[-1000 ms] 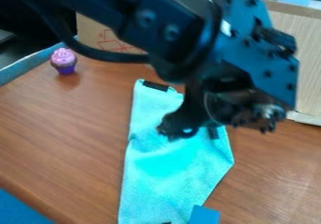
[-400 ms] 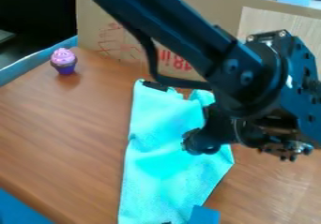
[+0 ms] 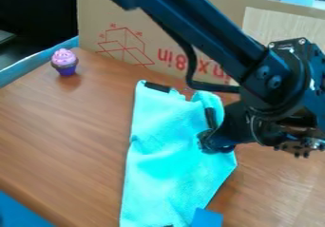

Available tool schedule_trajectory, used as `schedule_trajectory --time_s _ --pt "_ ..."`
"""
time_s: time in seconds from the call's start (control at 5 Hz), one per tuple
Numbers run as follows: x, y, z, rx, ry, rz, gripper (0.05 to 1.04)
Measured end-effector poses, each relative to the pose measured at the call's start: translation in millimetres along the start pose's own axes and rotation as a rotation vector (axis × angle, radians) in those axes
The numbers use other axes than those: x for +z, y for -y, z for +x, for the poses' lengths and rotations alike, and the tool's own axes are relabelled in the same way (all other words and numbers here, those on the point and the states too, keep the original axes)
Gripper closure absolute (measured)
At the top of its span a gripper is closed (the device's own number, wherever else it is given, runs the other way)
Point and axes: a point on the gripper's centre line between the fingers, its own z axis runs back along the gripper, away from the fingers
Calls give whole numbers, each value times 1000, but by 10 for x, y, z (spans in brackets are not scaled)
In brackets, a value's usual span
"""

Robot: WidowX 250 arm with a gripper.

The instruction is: Unfold cloth from top right to bottom left and put the red figurine on the top right

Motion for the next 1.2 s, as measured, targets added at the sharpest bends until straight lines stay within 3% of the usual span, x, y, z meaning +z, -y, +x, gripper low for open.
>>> schedule_trajectory --time_s 0.2,0.6,0.8,1.2 --pt "8 80 43 14 2 -11 82" --pt "-165 43 22 15 17 40 85" --pt "-195 28 16 14 19 63 155" --pt "-123 54 109 10 -14 26 738"
